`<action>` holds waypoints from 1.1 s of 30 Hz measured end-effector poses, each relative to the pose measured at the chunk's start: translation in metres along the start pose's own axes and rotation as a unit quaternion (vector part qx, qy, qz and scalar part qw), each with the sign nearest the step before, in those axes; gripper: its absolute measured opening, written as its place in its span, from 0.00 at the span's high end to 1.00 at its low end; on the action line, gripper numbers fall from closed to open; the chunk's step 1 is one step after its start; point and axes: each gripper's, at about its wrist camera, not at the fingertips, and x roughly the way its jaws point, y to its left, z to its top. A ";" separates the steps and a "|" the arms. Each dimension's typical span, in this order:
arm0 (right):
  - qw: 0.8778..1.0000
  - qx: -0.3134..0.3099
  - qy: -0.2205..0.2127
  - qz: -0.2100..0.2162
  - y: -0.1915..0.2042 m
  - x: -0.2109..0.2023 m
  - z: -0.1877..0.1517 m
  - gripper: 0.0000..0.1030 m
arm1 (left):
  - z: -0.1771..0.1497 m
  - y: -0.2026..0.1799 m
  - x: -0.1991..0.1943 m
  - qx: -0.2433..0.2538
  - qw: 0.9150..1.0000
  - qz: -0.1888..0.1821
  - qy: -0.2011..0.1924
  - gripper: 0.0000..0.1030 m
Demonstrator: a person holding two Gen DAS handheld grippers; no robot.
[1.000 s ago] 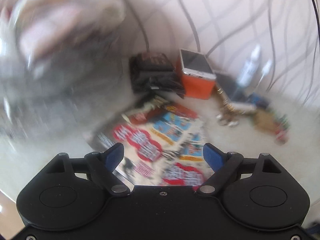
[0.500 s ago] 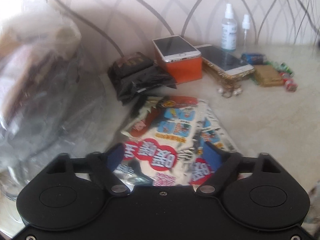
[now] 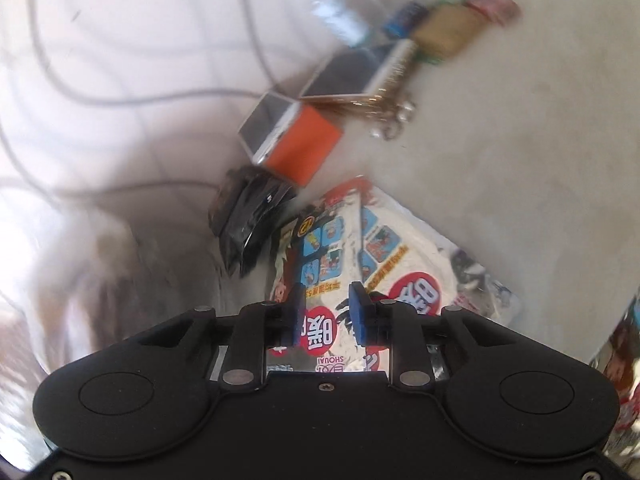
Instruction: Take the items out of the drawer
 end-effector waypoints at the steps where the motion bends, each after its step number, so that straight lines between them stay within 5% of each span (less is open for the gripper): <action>1: 1.000 0.000 0.000 0.000 0.000 0.000 0.000 0.00 | 0.002 -0.001 -0.002 0.008 1.000 -0.004 0.001 0.73; 4: 1.000 -0.001 -0.001 0.001 0.000 0.000 0.000 0.00 | 0.005 0.004 -0.007 0.005 0.999 -0.040 -0.004 0.60; 11: 1.000 0.001 -0.003 0.002 0.000 -0.001 0.000 0.00 | 0.002 0.020 0.001 -0.014 0.999 -0.052 -0.003 0.31; 17: 1.000 0.000 -0.004 0.003 0.000 -0.001 -0.001 0.00 | -0.011 0.040 0.010 -0.118 0.989 -0.085 -0.012 0.30; 21: 1.000 -0.001 -0.003 0.003 0.000 0.000 -0.001 0.00 | -0.024 0.061 0.020 -0.224 0.968 -0.112 0.003 0.13; 24: 1.000 0.000 -0.001 0.003 -0.001 -0.001 0.000 0.00 | -0.043 0.074 0.032 -0.304 0.941 -0.148 0.007 0.00; 26: 1.000 0.000 -0.001 0.003 -0.001 -0.001 0.000 0.00 | -0.056 0.081 0.039 -0.351 0.920 -0.171 0.008 0.00; 30: 1.000 0.000 0.001 0.000 -0.001 0.000 0.000 0.00 | -0.069 0.082 0.042 -0.390 0.902 -0.188 -0.001 0.00; 33: 1.000 0.001 0.001 -0.002 -0.001 0.001 0.000 0.00 | -0.064 0.081 0.037 -0.384 0.904 -0.189 0.004 0.14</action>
